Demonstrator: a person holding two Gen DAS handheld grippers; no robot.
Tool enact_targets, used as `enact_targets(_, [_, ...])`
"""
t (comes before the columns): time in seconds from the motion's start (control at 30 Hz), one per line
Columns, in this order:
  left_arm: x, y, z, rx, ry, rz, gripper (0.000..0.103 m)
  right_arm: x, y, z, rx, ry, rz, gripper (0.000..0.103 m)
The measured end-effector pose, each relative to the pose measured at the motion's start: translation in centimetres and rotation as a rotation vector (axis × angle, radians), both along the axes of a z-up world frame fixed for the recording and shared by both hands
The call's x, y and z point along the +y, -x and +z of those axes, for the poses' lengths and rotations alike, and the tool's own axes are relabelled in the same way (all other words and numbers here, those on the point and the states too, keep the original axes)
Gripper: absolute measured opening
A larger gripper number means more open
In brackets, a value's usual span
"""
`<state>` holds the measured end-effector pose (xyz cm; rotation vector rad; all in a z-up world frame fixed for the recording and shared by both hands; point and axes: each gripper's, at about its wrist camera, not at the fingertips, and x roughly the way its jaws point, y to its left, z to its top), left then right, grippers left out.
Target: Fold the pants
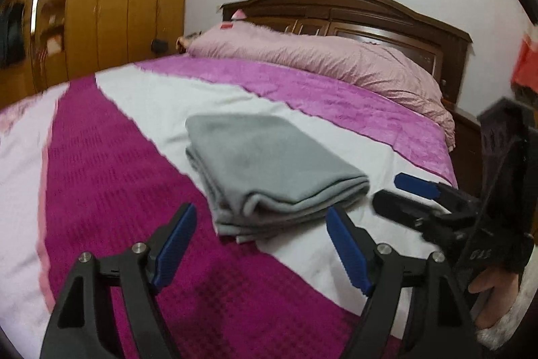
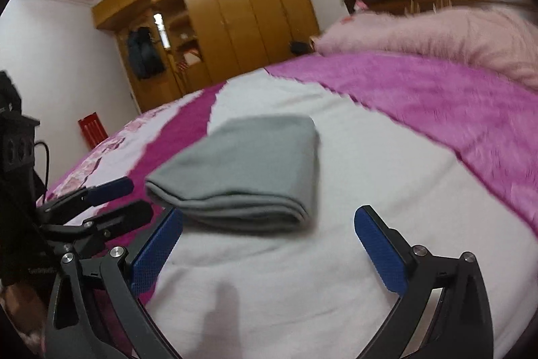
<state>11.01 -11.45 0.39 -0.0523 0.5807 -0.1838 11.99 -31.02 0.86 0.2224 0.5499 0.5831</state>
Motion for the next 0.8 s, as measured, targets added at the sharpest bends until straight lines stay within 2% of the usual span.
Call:
enact_targets(0.1, [0.4,-0.3,-0.7,0.032,0.025,0.001,0.083,-0.9,0.1,-0.3,0.006,-0.04,-0.01,0.102])
enact_targets(0.2, [0.4,-0.2,-0.7,0.022,0.02,0.001,0.083,-0.7,0.2,-0.7,0.028,-0.029,-0.009,0.102])
enact_targets(0.37, [1.0,0.1,-0.7,0.008,0.059,0.006,0.083,-0.4,1.2,-0.3,-0.024,-0.002,-0.011,0.102])
enact_targets(0.47, [1.3,-0.1,-0.8,0.015,0.076,0.007,0.083,-0.4,1.2,-0.4,-0.022,0.004,-0.02,0.102])
enact_targets(0.8, [0.8,-0.1,-0.7,0.017,0.059,0.001,0.083,-0.6,0.7,-0.6,-0.007,-0.01,-0.011,0.102])
